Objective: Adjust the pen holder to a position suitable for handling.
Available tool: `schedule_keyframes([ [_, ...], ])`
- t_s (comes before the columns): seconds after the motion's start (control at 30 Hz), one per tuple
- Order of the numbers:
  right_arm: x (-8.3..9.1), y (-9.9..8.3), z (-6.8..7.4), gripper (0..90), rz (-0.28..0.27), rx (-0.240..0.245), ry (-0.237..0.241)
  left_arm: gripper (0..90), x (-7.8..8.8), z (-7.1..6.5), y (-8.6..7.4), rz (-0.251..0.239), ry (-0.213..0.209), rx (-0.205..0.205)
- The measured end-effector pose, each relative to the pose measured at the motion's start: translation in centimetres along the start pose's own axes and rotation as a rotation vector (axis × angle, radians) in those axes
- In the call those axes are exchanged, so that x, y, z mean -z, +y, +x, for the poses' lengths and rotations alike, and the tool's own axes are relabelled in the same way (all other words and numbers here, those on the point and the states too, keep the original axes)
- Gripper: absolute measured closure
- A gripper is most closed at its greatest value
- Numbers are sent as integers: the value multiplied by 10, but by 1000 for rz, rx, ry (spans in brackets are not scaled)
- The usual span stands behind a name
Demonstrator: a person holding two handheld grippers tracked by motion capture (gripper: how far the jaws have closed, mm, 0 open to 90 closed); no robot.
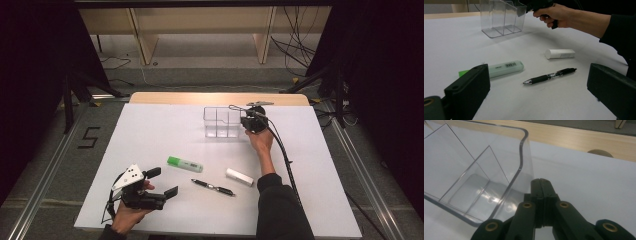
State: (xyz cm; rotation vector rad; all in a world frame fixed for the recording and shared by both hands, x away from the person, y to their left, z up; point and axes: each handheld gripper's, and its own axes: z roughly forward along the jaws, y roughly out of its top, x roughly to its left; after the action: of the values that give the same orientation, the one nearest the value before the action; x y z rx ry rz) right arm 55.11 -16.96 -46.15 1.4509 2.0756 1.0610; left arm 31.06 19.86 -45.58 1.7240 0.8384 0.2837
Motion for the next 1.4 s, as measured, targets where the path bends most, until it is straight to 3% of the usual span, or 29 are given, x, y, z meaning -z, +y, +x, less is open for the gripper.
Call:
schedule_keyframes([
  [0.43, -5, 3, 13, 900, 3, 20, 14, 41, 1, 1, 0, 0, 2, -2],
  [0.6, -1, 3, 11, 847, 11, 36, 6, 41, 2, 1, 0, -4, 4, 1],
  [0.7, 7, 4, 9, 811, -8, 47, -10, 41, 2, 1, -1, -4, 8, 3],
  [0.87, 28, 4, 8, 694, -58, 51, 32, 41, 2, 1, -1, -3, 12, 4],
  [1.13, 57, -1, 15, 504, -82, 66, 90, 41, 2, 2, -1, -1, 15, 6],
  [1.4, 86, -11, 27, 445, -78, 100, 164, 41, 2, 2, -1, -2, 16, 12],
])
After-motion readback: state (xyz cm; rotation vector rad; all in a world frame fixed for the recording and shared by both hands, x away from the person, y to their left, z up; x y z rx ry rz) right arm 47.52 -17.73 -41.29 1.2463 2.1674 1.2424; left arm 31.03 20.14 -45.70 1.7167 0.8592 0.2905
